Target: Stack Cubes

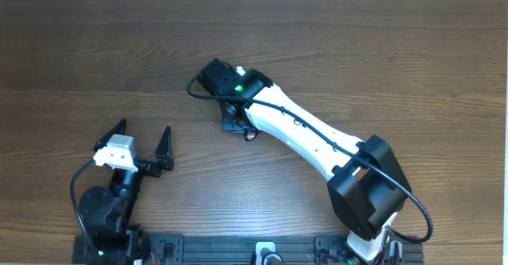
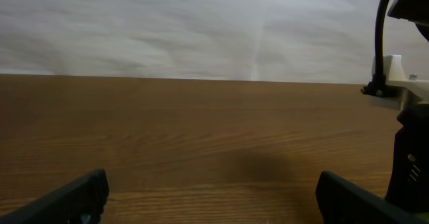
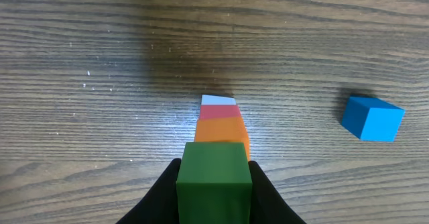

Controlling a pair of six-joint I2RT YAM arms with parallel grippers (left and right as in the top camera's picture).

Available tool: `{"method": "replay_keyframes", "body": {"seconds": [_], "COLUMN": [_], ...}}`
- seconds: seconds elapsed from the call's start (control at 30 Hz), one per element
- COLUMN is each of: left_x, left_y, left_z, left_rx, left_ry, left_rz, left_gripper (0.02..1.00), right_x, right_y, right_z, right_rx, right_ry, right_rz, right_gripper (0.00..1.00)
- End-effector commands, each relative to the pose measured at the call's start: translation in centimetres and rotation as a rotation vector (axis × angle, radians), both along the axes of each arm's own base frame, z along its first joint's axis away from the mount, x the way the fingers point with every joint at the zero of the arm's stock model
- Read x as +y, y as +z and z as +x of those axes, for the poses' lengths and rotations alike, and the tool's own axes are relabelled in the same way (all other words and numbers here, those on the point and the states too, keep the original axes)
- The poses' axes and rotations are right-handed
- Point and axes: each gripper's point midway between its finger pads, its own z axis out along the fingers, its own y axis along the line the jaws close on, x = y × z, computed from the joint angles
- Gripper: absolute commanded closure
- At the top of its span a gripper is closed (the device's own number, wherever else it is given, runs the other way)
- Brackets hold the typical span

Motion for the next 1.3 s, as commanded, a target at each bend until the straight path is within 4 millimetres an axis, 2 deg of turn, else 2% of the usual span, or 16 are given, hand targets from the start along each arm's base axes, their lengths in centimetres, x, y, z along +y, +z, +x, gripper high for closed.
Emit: {"method": "replay_keyframes", "body": {"seconds": [0.03, 0.43, 0.8, 0.9, 0.97, 1.03, 1.13, 1.17, 1.3], "left_x": [-0.12, -0.12, -0.12, -0.12, -0.12, -0.12, -0.12, -0.12, -0.12], "left_y": [-0.25, -0.25, -0.25, -0.25, -0.25, -0.25, -0.25, -0.25, -0.25], "left_z": [-0.01, -0.01, -0.01, -0.01, -0.01, -0.01, -0.01, -0.01, -0.01], "left_rx": [-0.003, -0.003, -0.003, -0.003, -0.003, -0.003, -0.003, -0.003, -0.003], "left_ry": [-0.009, -0.009, -0.009, -0.009, -0.009, -0.009, -0.009, -0.009, -0.009], "left_rz": [0.014, 0.014, 0.014, 0.014, 0.014, 0.014, 0.014, 0.014, 0.014], "left_gripper": [0.018, 0.018, 0.018, 0.02, 0.02, 0.018, 0.018, 0.018, 0.018], "right_x": [-0.83, -1.01, -1.38, -1.38, -1.37, -1.36, -1.37, -1.32, -1.15], "right_y": [-0.61, -0.66, -1.32, -1.32, -1.33, -1.33, -1.33, -1.33, -1.3], "right_z": [0.41, 0.39, -0.02, -0.01, -0.01, -0.01, 0.0, 0.05, 0.22], "right_rx": [-0.003, 0.0, 0.014, 0.014, 0.014, 0.014, 0.014, 0.012, 0.005], "right_ry": [-0.039, -0.05, -0.068, -0.069, -0.068, -0.068, -0.069, -0.069, -0.068], "right_rz": [-0.024, -0.028, -0.038, -0.037, -0.037, -0.037, -0.037, -0.035, -0.028], "right_gripper": [0.945, 0.945, 0.895, 0.801, 0.693, 0.533, 0.408, 0.318, 0.08]}}
